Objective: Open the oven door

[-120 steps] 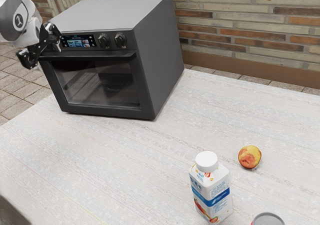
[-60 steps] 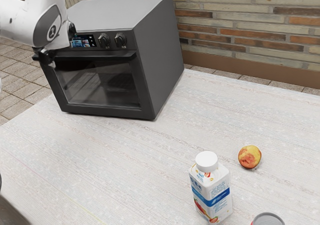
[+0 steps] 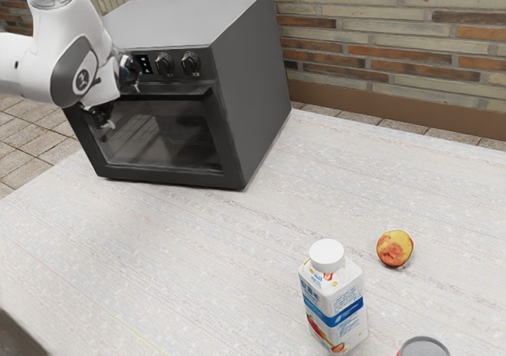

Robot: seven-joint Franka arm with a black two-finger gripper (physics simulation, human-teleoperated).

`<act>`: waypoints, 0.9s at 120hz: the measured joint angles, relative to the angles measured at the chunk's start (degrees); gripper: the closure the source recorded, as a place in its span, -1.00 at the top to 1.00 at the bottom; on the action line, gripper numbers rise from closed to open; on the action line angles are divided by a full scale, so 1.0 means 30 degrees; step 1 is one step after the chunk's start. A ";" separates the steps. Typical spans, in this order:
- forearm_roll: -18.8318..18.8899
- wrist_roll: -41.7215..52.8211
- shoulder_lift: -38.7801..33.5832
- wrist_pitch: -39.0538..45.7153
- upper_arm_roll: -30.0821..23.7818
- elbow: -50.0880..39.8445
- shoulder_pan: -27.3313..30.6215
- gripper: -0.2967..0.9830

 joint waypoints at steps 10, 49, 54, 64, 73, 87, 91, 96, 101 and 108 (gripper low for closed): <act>0.4023 -0.0582 -0.3601 0.0800 -0.0001 -0.4555 -0.2033 0.38; 0.4488 -0.4490 -1.2167 -0.6152 -0.6248 0.0985 -0.1636 0.49; 0.2040 -0.5277 -0.9982 -0.7496 -0.6451 0.2059 -0.1068 0.50; -0.1030 -0.6781 -0.6215 -0.9837 -0.6653 0.2820 0.0228 0.52; -0.2497 -0.7932 -0.3824 -1.1298 -0.6675 0.2832 0.0636 0.52; -0.3641 -0.9451 -0.2836 -1.2719 -0.6632 0.2732 0.0843 0.53; -0.3803 -0.9837 -0.2758 -1.2997 -0.6633 0.2734 0.0872 0.53; -0.3907 -1.0292 -0.2707 -1.3286 -0.6706 0.2709 0.0926 0.53; -0.3997 -1.0715 -0.2675 -1.3522 -0.6689 0.2700 0.0831 0.53; -0.4113 -1.1260 -0.2648 -1.3780 -0.6649 0.2711 0.0690 0.53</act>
